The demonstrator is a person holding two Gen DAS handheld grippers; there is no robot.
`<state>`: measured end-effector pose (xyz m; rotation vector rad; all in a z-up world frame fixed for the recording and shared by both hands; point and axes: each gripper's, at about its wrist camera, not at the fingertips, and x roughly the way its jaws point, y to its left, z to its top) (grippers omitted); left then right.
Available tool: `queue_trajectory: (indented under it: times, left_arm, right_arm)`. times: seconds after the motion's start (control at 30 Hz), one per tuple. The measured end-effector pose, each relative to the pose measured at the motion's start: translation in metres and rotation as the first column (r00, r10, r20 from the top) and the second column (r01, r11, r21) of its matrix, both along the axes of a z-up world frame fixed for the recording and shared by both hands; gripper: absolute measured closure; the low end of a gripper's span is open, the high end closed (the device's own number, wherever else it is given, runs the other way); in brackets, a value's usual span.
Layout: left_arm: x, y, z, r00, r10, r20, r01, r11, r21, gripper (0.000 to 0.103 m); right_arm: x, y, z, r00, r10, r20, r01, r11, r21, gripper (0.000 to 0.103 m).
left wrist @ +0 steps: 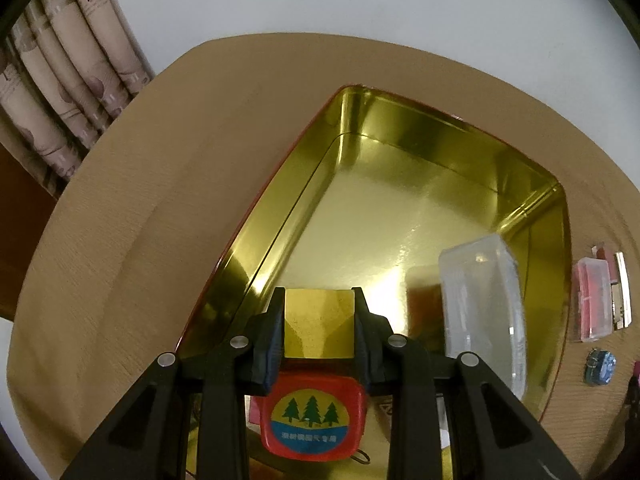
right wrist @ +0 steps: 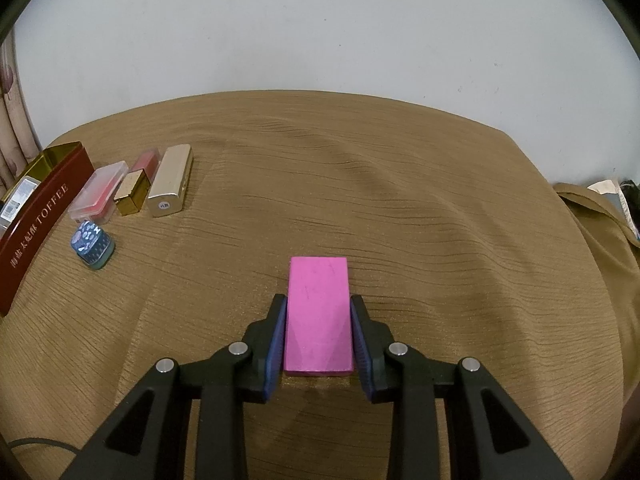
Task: Organize rigid objects
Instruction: 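Carry the yellow cube into the tin and open the left tool, then carry the pink block into the tin and open the right tool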
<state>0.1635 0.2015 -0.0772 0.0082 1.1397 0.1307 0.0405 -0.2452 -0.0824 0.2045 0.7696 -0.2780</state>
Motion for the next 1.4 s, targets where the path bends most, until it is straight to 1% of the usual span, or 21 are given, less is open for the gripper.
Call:
queue_trajectory:
  times: [0.07, 0.17, 0.23, 0.3, 0.37, 0.53, 0.7, 0.77, 0.83, 0.97, 1.03, 1.13, 1.17, 1.23, 1.4]
  left_arm:
    - [0.001, 0.003, -0.004, 1.0, 0.003, -0.005, -0.003, 1.0, -0.004, 0.076]
    - [0.001, 0.0, -0.004, 1.0, -0.011, 0.001, 0.011, 1.0, 0.015, 0.076]
    - [0.001, 0.0, -0.003, 1.0, -0.015, 0.007, 0.015, 1.0, 0.009, 0.075]
    - [0.0, -0.001, -0.002, 1.0, -0.017, 0.016, 0.017, 1.0, 0.01, 0.073]
    - [-0.002, -0.001, 0.0, 1.0, -0.019, 0.022, 0.018, 1.0, 0.021, 0.073]
    - [-0.012, -0.003, 0.009, 0.998, -0.025, 0.054, 0.024, 1.0, 0.02, 0.073]
    - [-0.028, -0.009, 0.023, 0.994, -0.039, 0.107, 0.032, 0.997, 0.069, 0.07]
    - [-0.037, -0.009, 0.031, 0.99, -0.045, 0.134, 0.034, 0.996, 0.082, 0.068]
    - [-0.049, -0.008, 0.038, 0.987, -0.047, 0.156, 0.033, 0.995, 0.09, 0.061]
    - [-0.069, -0.003, 0.05, 0.982, -0.038, 0.185, 0.024, 0.996, 0.08, 0.055]
    - [-0.08, 0.002, 0.055, 0.981, -0.026, 0.193, 0.01, 0.997, 0.083, 0.049]
    - [-0.093, 0.016, 0.064, 0.979, -0.016, 0.202, 0.001, 0.997, 0.075, 0.042]
    - [-0.097, 0.02, 0.066, 0.978, -0.017, 0.208, 0.0, 0.997, 0.078, 0.04]
    - [-0.105, 0.026, 0.07, 0.976, -0.01, 0.218, -0.011, 0.995, 0.095, 0.033]
    - [-0.105, 0.041, 0.068, 0.977, 0.032, 0.213, -0.054, 0.993, 0.101, 0.031]
  right_arm:
    - [0.0, 0.001, -0.001, 1.0, -0.001, -0.002, 0.001, 1.0, -0.004, 0.071]
    - [0.0, 0.003, 0.0, 1.0, -0.002, -0.002, 0.002, 1.0, -0.007, 0.071]
    - [0.0, 0.003, 0.0, 1.0, -0.002, -0.002, 0.002, 1.0, -0.008, 0.071]
    - [0.001, 0.003, 0.0, 1.0, -0.002, -0.003, 0.002, 1.0, -0.009, 0.071]
    - [0.001, 0.004, 0.0, 1.0, -0.002, -0.003, 0.001, 1.0, -0.01, 0.071]
    - [0.0, 0.004, 0.0, 1.0, -0.001, -0.004, 0.001, 1.0, -0.013, 0.071]
    - [0.0, 0.005, 0.0, 1.0, -0.001, -0.004, 0.001, 1.0, -0.014, 0.071]
    - [0.0, 0.005, 0.001, 1.0, -0.001, -0.004, 0.001, 1.0, -0.014, 0.071]
    - [0.0, 0.005, 0.001, 1.0, -0.001, -0.004, 0.001, 1.0, -0.012, 0.071]
    - [0.0, 0.005, 0.0, 1.0, -0.001, -0.004, 0.001, 1.0, -0.011, 0.071]
    - [0.0, 0.005, 0.0, 1.0, -0.001, -0.003, 0.001, 1.0, -0.008, 0.072]
    - [-0.001, 0.003, 0.0, 1.0, -0.002, -0.002, 0.002, 1.0, -0.005, 0.072]
    - [-0.001, 0.003, 0.0, 1.0, -0.002, -0.002, 0.002, 1.0, -0.005, 0.072]
    - [-0.002, 0.003, 0.0, 1.0, -0.004, -0.002, 0.004, 1.0, -0.006, 0.073]
    - [-0.001, 0.007, 0.002, 1.0, -0.02, -0.014, 0.02, 1.0, -0.022, 0.073]
